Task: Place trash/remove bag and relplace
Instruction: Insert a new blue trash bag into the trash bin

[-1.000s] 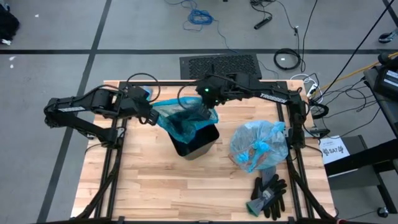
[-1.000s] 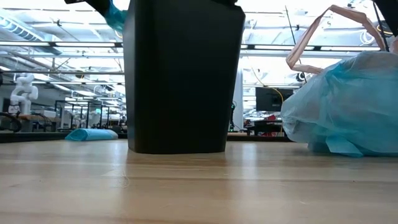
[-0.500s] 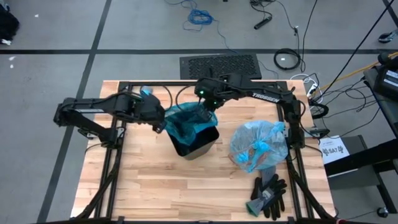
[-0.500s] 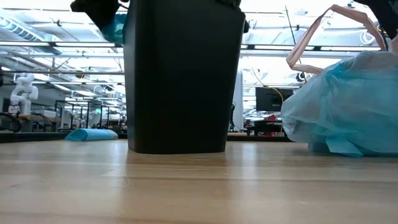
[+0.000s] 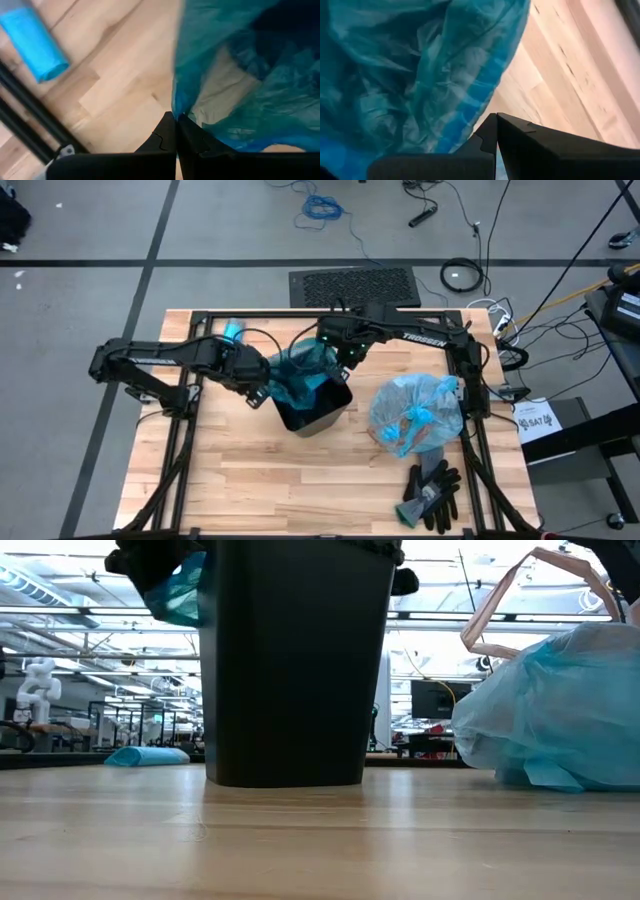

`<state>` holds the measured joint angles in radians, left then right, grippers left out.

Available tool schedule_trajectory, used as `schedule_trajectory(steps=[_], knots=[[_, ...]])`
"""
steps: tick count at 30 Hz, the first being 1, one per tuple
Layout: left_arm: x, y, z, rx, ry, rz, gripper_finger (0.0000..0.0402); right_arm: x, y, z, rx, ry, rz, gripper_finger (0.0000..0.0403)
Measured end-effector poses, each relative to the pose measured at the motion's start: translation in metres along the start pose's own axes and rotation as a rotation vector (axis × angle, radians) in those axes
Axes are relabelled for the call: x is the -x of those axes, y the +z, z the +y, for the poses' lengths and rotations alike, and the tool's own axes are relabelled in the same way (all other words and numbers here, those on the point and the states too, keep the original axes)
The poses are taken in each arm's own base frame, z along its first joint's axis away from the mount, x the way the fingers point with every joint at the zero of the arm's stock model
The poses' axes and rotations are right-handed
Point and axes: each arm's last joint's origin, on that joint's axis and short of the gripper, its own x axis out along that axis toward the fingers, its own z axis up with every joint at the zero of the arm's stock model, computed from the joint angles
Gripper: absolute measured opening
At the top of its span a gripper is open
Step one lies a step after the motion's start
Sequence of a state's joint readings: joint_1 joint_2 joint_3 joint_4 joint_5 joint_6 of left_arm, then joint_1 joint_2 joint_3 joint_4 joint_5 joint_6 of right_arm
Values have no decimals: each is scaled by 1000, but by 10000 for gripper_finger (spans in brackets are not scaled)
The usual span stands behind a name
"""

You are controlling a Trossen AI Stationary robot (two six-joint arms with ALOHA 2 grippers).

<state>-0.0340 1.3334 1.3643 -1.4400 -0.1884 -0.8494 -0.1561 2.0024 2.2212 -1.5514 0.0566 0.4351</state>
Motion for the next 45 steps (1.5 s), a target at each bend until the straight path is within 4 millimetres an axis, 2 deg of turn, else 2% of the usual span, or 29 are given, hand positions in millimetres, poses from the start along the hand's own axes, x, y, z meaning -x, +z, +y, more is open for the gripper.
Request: schedule_trajectory(steps=[6, 11, 19, 27, 33, 41, 45], knots=[[2, 3, -9, -28, -81, -67, 0, 35, -11, 14, 46, 55, -190, 0], [3, 4, -10, -47, -97, -87, 0, 61, -23, 25, 185, 116, -307, 0], [3, 4, -10, -65, -96, -89, 0, 78, -39, 33, 382, 158, -339, 0], [3, 4, -10, -64, -95, -90, 0, 82, -49, 54, 588, 190, -389, 20], [3, 4, -10, -63, -95, -91, 0, 74, -50, 73, 849, 162, -426, 66], [3, 4, -10, -14, -100, -91, 0, 53, -44, 84, 1041, 62, -398, 136], [3, 5, -11, -7, -111, -98, 0, 50, -43, 86, 1131, 12, -399, 164]])
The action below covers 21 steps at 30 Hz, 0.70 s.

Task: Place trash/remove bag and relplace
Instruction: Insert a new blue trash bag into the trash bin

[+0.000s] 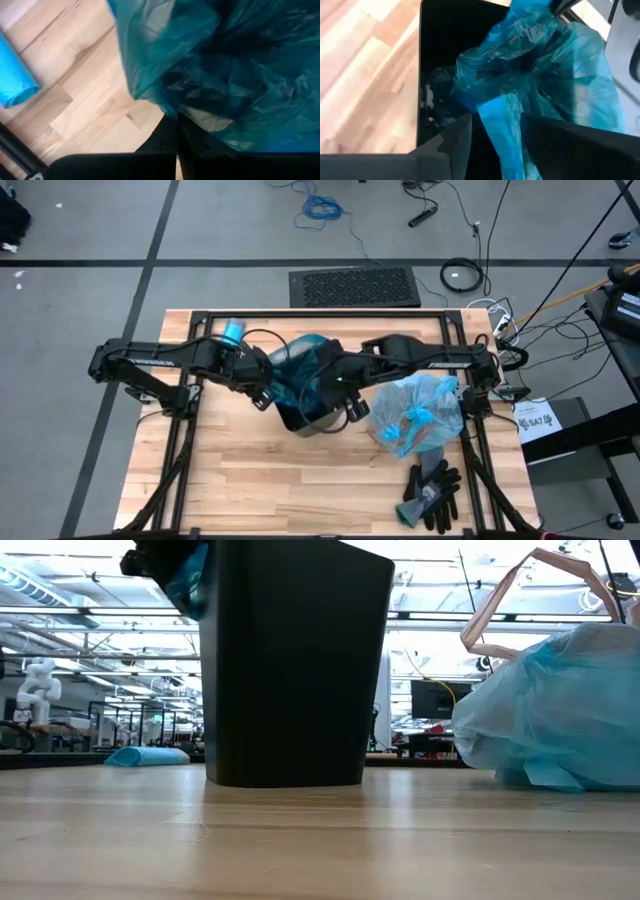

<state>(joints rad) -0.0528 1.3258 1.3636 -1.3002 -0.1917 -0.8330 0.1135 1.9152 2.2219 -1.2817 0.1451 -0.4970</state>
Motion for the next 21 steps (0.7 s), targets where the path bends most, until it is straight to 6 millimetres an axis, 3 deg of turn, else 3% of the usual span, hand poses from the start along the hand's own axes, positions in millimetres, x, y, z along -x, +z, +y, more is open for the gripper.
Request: schedule_trajectory(steps=[7, 14, 18, 21], knots=[[0, 2, -3, 32, -33, -26, 0, -9, -1, 2, 85, 13, 48, 193], [0, 2, -4, 31, -40, -23, 0, -51, -2, 3, 201, 21, 187, 191], [1, 1, -5, 26, -42, -22, 0, -72, -6, 1, 216, -146, 367, 148], [1, 0, -6, 18, -44, -21, 0, -70, -3, 4, 218, -153, 362, 61]])
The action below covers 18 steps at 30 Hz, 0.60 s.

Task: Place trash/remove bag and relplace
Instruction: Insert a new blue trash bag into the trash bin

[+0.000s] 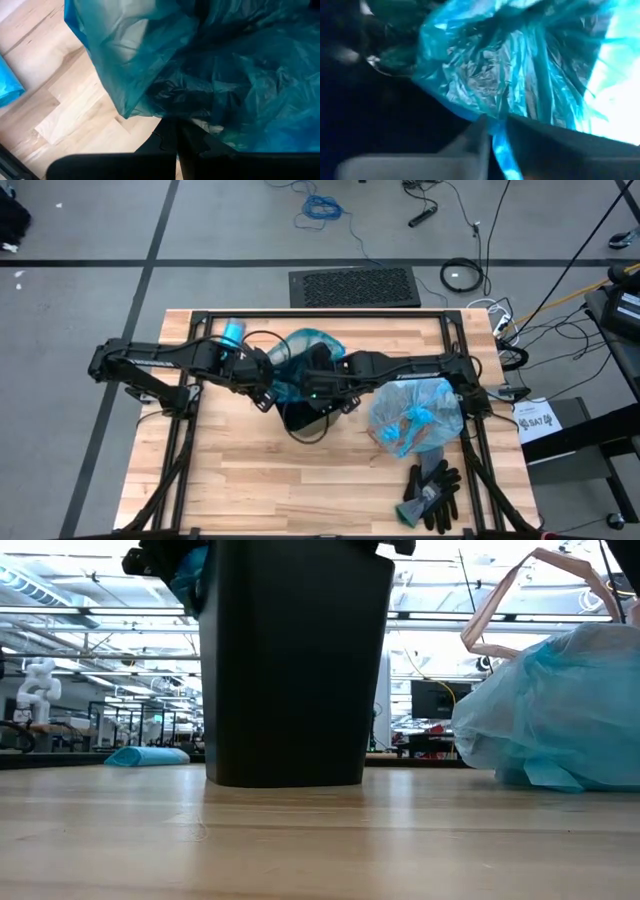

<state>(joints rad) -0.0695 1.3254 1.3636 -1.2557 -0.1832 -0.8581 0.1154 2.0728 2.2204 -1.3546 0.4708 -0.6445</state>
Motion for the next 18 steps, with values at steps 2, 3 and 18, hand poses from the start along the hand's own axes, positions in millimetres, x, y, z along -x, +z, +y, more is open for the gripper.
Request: schedule_trajectory(steps=[2, 3, 18], knots=[[0, -1, -1, -6, -2, 1, 0, 5, 1, 3, -6, 2, -11, 17], [0, -1, -1, -11, -1, 2, 0, 9, 1, 4, -17, 6, -17, 13], [1, -4, -2, -217, -34, 48, 0, 118, -20, 28, -593, 49, -308, 0]])
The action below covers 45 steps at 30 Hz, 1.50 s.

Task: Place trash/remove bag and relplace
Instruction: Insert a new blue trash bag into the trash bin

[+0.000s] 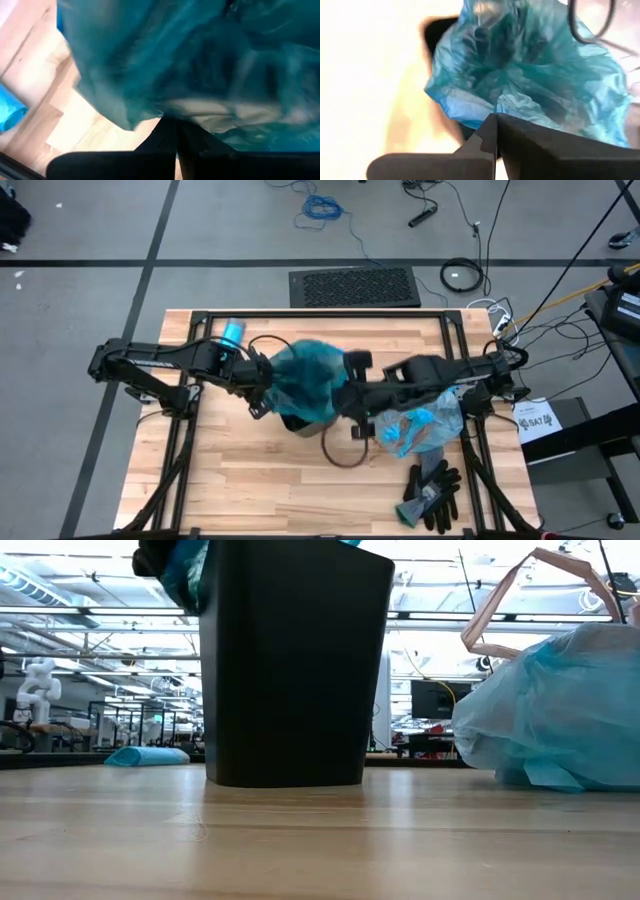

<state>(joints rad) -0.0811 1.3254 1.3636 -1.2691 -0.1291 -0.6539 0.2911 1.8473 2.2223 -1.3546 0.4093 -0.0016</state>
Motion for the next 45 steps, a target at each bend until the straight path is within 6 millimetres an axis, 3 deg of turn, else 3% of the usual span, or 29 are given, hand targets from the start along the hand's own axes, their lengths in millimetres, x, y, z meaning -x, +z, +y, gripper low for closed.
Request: schedule_trajectory(steps=[6, 17, 20, 26, 34, 38, 45], knots=[[0, -3, -1, -110, -74, 73, 0, 2, 3, 26, -192, 127, -6, 0], [1, -10, 2, -196, -89, 171, 0, -73, -8, 72, -424, 45, 358, 0], [2, -14, 4, -223, -78, 219, 0, -70, -2, 82, -440, 96, 291, 0], [2, -15, 5, -257, -74, 231, 0, -45, 7, 94, -446, 176, 144, 0], [1, -13, 8, -287, 34, 165, 0, -46, -14, 97, -514, 98, 388, 0], [1, -11, 11, -292, 135, 104, 0, -48, -16, 95, -545, 15, 368, 0], [1, -7, 9, -288, 136, 62, 1, -48, -15, 94, -547, -5, 350, 0]])
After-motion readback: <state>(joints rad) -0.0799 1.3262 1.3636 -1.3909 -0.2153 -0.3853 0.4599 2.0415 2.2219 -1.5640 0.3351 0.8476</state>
